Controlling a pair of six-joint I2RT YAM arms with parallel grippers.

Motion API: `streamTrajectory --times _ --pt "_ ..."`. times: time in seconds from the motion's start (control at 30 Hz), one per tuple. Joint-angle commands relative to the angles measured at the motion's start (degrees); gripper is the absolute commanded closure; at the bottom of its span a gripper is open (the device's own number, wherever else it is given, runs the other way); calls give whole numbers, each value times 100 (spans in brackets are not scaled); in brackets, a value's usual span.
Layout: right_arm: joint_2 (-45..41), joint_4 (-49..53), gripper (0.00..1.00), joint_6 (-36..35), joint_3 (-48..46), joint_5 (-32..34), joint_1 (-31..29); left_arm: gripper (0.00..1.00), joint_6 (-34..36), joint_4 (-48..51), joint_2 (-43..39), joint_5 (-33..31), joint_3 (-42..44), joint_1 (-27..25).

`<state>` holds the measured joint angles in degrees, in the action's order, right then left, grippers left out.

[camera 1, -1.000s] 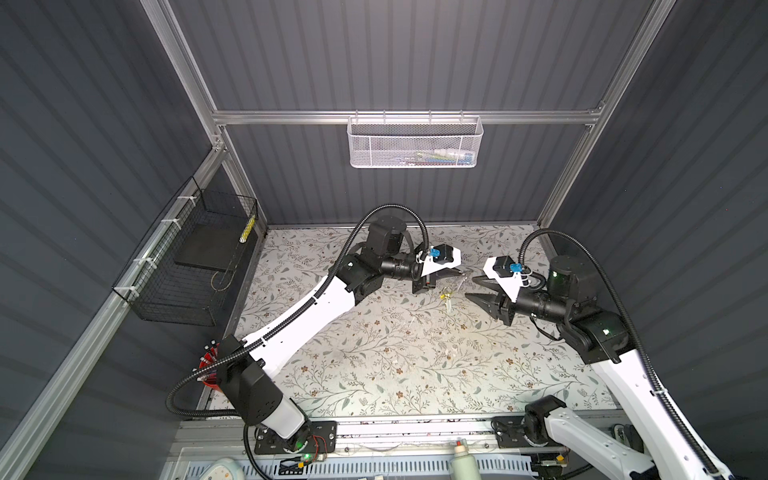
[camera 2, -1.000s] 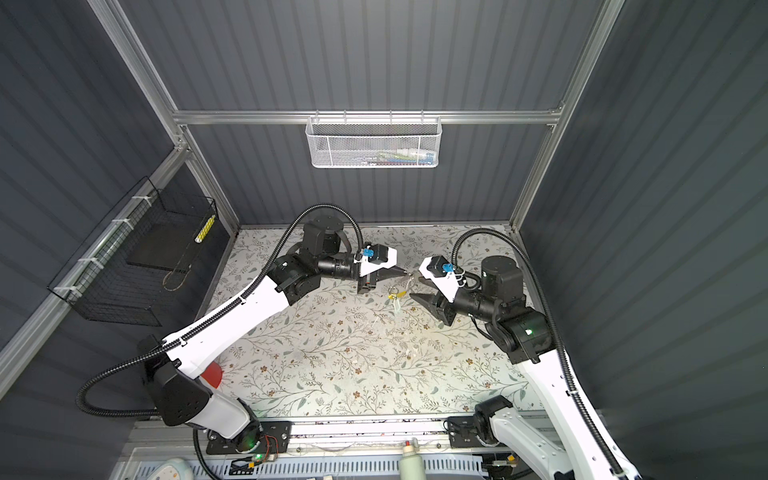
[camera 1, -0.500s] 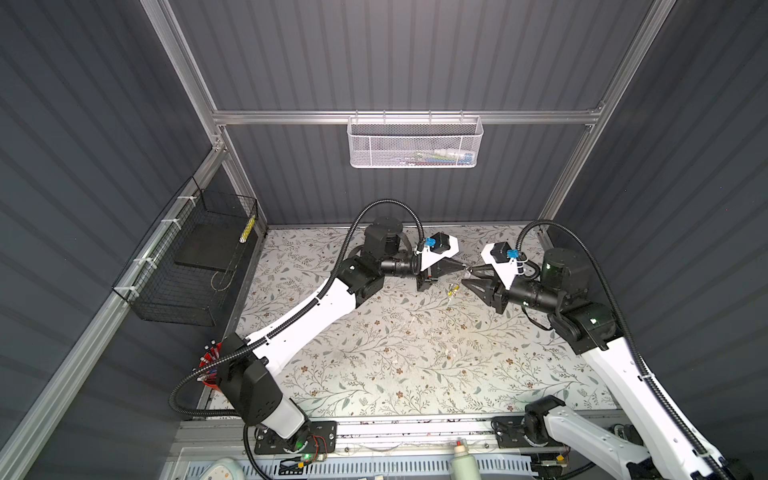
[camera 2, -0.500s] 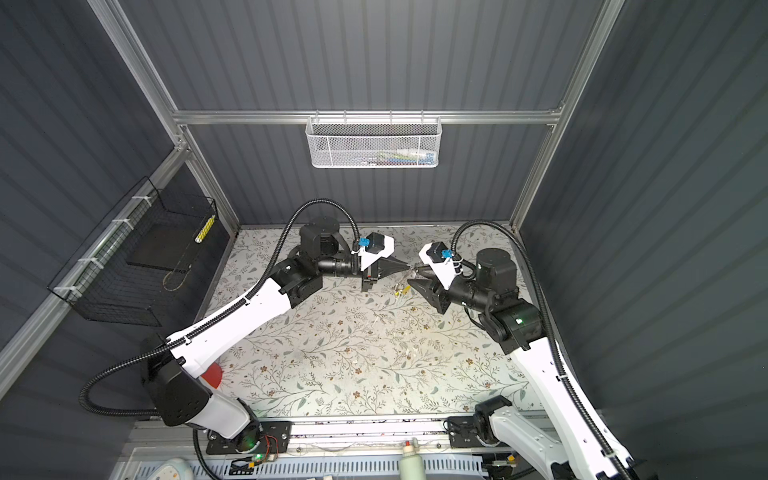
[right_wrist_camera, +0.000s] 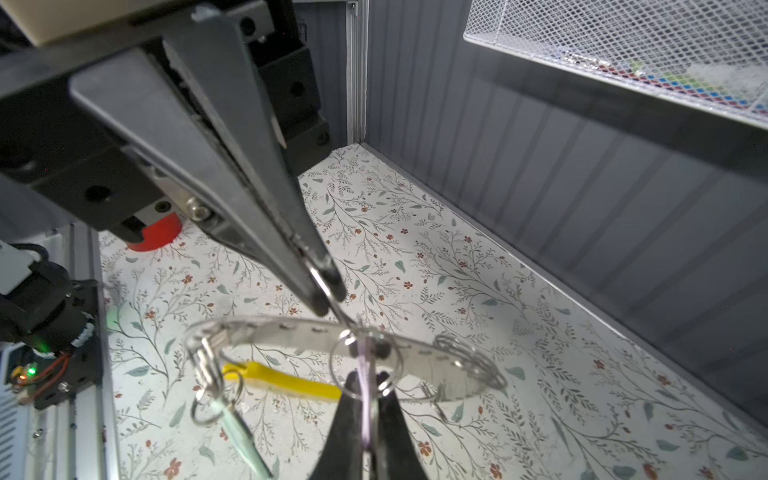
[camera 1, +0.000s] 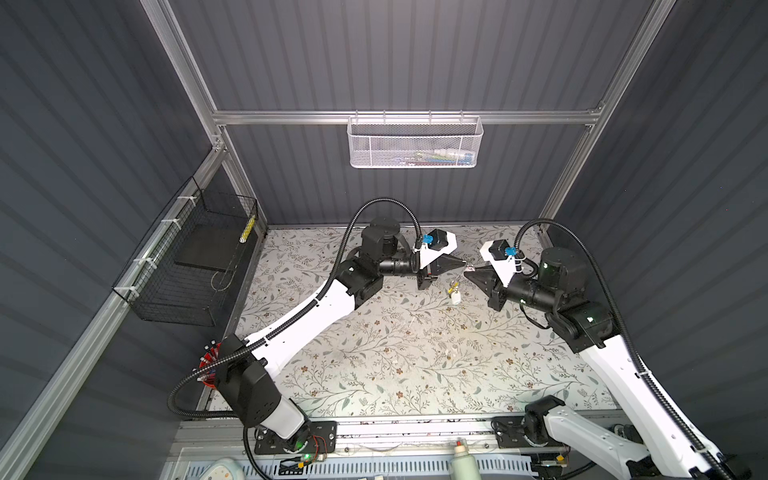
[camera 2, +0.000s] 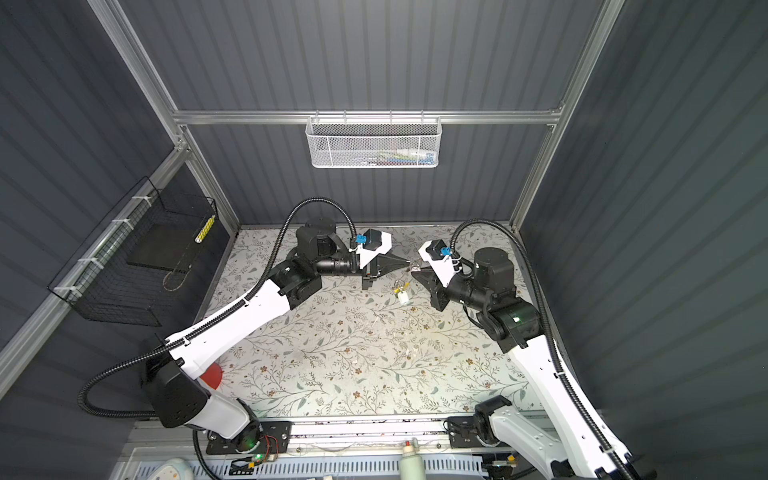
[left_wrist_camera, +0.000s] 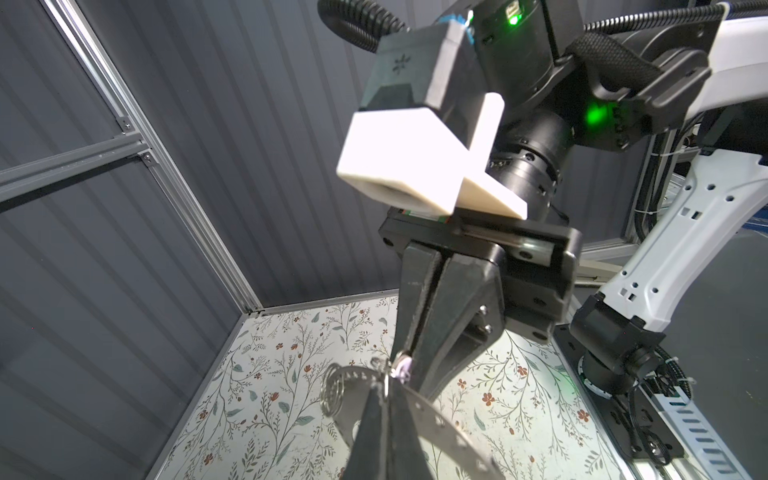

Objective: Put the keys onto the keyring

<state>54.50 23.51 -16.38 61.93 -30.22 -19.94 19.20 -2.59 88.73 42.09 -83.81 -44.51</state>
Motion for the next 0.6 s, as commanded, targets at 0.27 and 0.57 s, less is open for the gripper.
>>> streamTrajectory --times 0.27,0.57 --pt "194 970 100 -1149 269 -370 -9 100 -554 -831 -238 345 224 19" --pt "438 703 100 -1126 333 -664 -3 100 -1464 -2164 -216 569 874 15"
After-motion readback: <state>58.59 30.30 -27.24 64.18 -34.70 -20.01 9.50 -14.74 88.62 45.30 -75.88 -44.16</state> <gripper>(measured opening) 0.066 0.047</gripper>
